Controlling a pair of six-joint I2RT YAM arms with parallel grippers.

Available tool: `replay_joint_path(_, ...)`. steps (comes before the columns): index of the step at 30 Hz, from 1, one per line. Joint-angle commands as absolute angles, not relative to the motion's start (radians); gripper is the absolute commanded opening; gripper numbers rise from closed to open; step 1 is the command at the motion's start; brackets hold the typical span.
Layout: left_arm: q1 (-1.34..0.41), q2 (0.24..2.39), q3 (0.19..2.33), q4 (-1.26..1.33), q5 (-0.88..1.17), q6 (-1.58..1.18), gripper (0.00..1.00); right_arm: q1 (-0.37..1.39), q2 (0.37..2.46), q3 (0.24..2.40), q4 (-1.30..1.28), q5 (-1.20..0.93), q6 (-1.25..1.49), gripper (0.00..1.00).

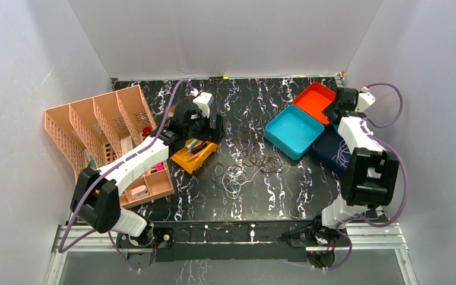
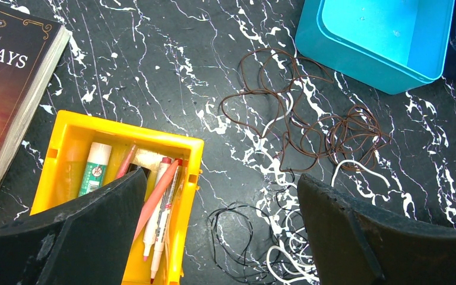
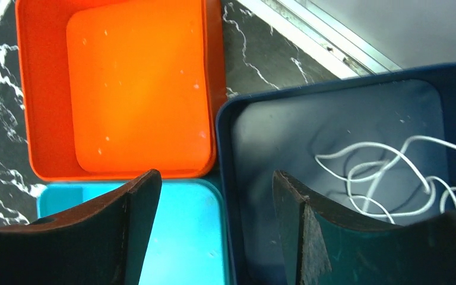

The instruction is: Untangle the cables

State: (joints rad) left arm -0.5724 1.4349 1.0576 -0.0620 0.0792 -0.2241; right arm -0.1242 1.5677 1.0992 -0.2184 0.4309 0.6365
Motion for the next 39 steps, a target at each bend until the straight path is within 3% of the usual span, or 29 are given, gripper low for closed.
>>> replay_joint_path(1,-0.571,1.432,1.078,-0.076,0.095,-0.219,0.98,-0.134,1.662,1.243,-0.278,0.474,0.717,0.76)
replay_joint_path(17,-0.570,1.431,1.080,-0.080,0.097,-0.215,0.98,-0.142,1.876,1.391,-0.318,0.451,0.747,0.67)
replay_joint_path(24,-0.570,1.433,1.081,-0.081,0.100,-0.215,0.98,-0.144,1.907,1.388,-0.307,0.449,0.748,0.53)
replay_joint_path(32,-0.569,1.430,1.083,-0.084,0.096,-0.213,0.98,-0.145,1.931,1.395,-0.300,0.437,0.745,0.44)
replay_joint_path(39,-0.569,1.428,1.083,-0.086,0.097,-0.212,0.99,-0.145,1.930,1.389,-0.295,0.433,0.734,0.25)
